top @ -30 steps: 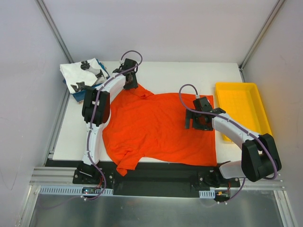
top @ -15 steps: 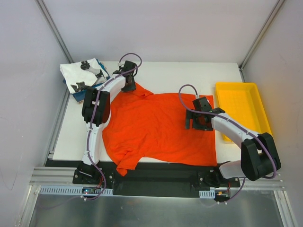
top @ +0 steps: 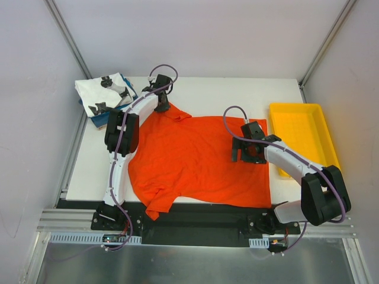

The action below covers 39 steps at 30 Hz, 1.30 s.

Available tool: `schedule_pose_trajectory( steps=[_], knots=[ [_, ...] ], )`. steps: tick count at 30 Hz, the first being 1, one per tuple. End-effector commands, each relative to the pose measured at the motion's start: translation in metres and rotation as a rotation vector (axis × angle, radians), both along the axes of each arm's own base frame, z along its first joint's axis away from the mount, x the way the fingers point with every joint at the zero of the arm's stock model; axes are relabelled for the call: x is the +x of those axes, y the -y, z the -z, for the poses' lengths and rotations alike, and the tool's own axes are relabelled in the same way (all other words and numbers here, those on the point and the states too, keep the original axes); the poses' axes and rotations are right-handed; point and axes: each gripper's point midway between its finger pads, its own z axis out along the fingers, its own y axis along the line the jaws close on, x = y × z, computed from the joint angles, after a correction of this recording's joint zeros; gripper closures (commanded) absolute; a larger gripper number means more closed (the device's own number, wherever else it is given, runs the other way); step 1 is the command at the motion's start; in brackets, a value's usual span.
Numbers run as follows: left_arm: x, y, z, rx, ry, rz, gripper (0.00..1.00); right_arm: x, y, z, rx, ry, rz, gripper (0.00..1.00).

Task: Fold and stack the t-shirts
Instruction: Flatten the tshirt out

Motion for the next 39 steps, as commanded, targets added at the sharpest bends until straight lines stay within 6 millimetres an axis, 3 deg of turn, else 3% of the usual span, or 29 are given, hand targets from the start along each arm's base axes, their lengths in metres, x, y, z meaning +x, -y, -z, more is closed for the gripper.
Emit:
schedule_pose_trajectory(
  steps=[1,2,10,12,18,25,28,31,38,39],
  knots=[
    [0.01,0.001,-0.017,-0.033,0.033,-0.02,0.95,0.002,0.003,-0.003,-0.024,0.009,-0.001,0.03],
    [0.012,0.001,-0.022,-0.034,0.042,-0.021,1.0,0.003,0.003,-0.003,-0.024,0.011,-0.001,0.03],
    [0.016,-0.003,-0.049,-0.023,0.096,-0.027,1.0,0.003,0.004,-0.002,-0.031,0.006,-0.001,0.03],
    [0.016,-0.006,-0.051,-0.007,0.102,-0.026,0.93,0.003,0.004,-0.001,-0.033,0.0,0.001,0.03],
    [0.022,-0.007,-0.052,0.016,0.112,-0.01,0.91,0.004,0.004,0.001,-0.041,-0.01,0.002,0.03],
    [0.026,-0.004,-0.05,0.012,0.113,0.004,0.79,0.004,0.005,0.002,-0.044,-0.014,0.001,0.03],
    [0.027,-0.004,-0.048,0.014,0.111,0.008,0.83,0.004,0.004,0.002,-0.047,-0.017,-0.004,0.03],
    [0.03,-0.001,-0.046,0.008,0.113,0.014,1.0,0.003,0.005,0.003,-0.049,-0.02,-0.002,0.03],
    [0.047,0.017,-0.057,-0.067,0.15,0.056,1.0,0.003,0.007,0.002,-0.059,-0.018,0.002,0.03],
    [0.056,0.022,-0.07,-0.09,0.186,0.055,1.0,0.004,0.007,0.002,-0.062,-0.015,0.001,0.03]
  ],
)
